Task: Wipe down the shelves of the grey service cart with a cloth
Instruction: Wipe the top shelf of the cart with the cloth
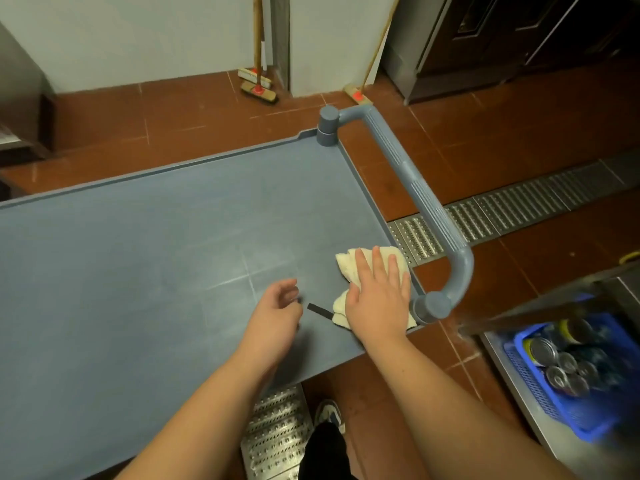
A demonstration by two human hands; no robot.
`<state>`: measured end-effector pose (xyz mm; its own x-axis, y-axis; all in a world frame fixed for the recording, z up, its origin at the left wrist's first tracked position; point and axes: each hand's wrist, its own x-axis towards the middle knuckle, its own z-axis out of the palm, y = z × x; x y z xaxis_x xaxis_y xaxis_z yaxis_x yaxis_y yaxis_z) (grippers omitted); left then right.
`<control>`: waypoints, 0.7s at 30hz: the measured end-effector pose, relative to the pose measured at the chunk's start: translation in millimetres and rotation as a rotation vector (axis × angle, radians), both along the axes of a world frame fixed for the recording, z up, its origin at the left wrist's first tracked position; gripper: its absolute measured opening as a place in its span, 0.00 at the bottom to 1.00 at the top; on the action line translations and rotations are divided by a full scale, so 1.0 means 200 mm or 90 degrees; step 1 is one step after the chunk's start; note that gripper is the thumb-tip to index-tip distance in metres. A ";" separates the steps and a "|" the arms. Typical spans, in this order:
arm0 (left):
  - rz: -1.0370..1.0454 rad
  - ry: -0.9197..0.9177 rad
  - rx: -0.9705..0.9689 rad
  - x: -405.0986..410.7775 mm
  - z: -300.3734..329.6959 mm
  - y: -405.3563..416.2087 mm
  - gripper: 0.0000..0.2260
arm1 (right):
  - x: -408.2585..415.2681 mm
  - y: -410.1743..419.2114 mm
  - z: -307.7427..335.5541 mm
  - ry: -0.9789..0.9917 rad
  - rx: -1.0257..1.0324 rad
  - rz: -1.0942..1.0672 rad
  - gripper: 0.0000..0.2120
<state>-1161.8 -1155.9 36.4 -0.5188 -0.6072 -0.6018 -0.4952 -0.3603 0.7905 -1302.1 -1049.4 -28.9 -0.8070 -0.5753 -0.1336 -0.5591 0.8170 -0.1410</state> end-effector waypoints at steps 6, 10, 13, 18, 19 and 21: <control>-0.003 -0.025 -0.040 0.32 -0.05 -0.19 0.20 | 0.18 -0.16 -0.03 -0.020 -0.060 0.077 0.26; 0.085 -0.071 -0.026 0.68 -0.05 -0.32 0.16 | 0.56 -0.43 -0.06 -0.039 -0.069 0.143 0.27; 0.133 -0.121 -0.039 1.02 -0.03 -0.41 0.13 | 0.95 -0.65 -0.07 -0.046 -0.077 0.203 0.28; 0.219 -0.142 -0.093 1.67 0.04 -0.57 0.15 | 1.73 -1.00 -0.04 -0.090 -0.094 0.407 0.28; 0.243 -0.133 -0.103 1.80 0.06 -0.60 0.16 | 1.87 -1.06 -0.04 -0.106 -0.087 0.443 0.29; 0.305 -0.110 -0.112 2.03 0.10 -0.64 0.16 | 2.14 -1.17 -0.02 -0.138 -0.058 0.506 0.29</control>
<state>-755.0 -1283.7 56.9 -0.0616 -0.8511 -0.5213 -0.4362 -0.4469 0.7811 -874.5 -1284.1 -33.8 -0.1165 -0.9793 -0.1653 -0.9180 0.1697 -0.3584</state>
